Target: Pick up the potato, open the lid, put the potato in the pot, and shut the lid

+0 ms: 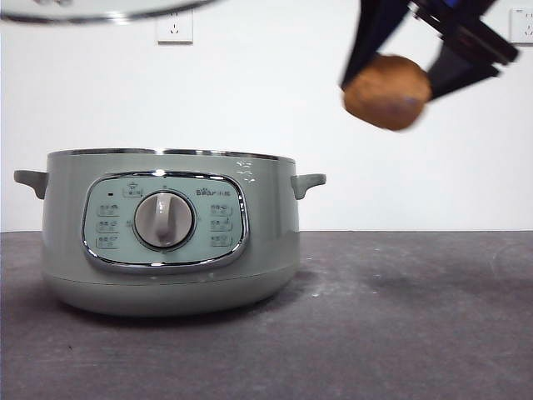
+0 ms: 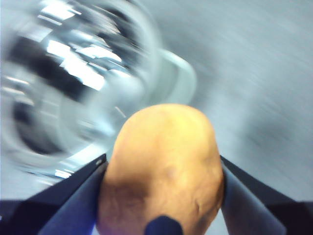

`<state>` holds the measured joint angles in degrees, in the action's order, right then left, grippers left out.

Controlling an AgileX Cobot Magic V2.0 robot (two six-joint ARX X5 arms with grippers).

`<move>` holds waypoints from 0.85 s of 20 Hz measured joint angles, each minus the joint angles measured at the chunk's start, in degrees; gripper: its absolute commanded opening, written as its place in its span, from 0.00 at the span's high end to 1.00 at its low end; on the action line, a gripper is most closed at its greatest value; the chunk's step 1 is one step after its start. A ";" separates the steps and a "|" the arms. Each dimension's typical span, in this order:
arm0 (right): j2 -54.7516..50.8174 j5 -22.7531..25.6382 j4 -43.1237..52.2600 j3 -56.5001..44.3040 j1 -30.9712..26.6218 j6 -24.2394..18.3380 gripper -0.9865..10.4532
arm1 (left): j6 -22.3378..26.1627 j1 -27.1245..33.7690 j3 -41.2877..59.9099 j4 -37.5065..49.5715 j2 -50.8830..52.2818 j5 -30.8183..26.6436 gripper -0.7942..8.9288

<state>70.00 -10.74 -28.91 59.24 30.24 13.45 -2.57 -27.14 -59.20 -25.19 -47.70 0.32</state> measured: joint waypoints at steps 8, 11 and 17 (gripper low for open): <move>12.24 -1.27 4.68 9.90 6.08 -0.13 0.92 | 0.00 0.02 0.00 -10.45 18.51 -8.50 0.93; 21.49 -1.29 1.68 19.78 8.63 -1.79 0.92 | 0.00 0.02 -0.02 -11.82 20.33 -8.83 0.93; 40.79 -0.98 -5.79 39.45 11.41 -7.17 0.92 | 0.00 0.02 0.00 -15.15 19.71 -8.79 0.93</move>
<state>110.78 -11.73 -34.70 98.70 41.65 6.28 -2.57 -27.11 -59.20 -40.34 -27.99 -8.47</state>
